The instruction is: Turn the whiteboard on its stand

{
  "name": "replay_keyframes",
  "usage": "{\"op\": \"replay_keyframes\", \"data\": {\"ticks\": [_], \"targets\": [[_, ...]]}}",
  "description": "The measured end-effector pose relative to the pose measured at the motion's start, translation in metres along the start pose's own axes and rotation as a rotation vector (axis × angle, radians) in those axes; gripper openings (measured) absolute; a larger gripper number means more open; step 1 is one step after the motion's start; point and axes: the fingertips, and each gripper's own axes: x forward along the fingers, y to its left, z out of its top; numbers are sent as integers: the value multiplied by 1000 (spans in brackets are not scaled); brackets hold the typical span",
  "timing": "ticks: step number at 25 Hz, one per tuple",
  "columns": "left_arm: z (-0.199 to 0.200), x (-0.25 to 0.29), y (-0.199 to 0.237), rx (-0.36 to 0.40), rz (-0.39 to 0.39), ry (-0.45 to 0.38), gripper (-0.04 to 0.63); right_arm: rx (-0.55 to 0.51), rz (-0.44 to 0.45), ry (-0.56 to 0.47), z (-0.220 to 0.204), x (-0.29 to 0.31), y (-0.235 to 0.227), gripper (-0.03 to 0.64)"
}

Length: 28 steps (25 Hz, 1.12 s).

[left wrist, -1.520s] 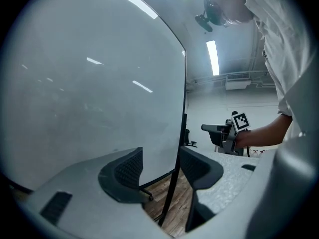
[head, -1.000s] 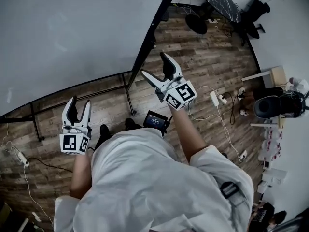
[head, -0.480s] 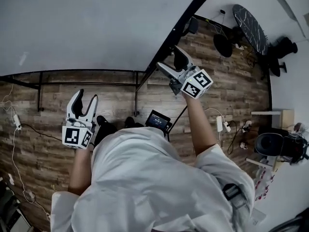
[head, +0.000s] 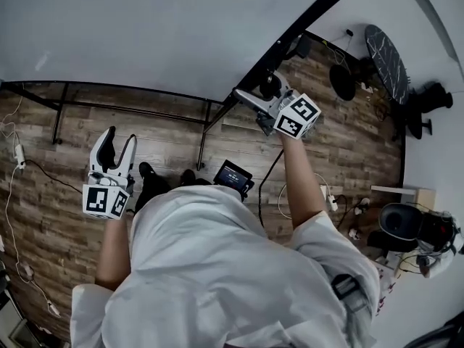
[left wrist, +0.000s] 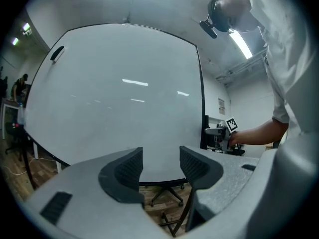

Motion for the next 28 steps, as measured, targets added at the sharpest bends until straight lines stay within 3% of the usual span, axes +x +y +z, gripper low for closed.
{"op": "replay_keyframes", "data": {"ticks": [2,7,14,21,28], "targets": [[1,-1,-1,-2,9,-8,239,2,23,0,0,2,5,407],[-1,-6,3,-6,25,-17,238,-7,9,-13,-1,7,4,287],[-14,-10,1,-15,31,4,238,-46,21,15,-5,4,0,189],[-10,-3,1,-18,34,-4,238,-116,57,2,-2,6,0,175],[-16,4,-3,-24,15,12,238,-114,81,3,-4,8,-1,175]]}}
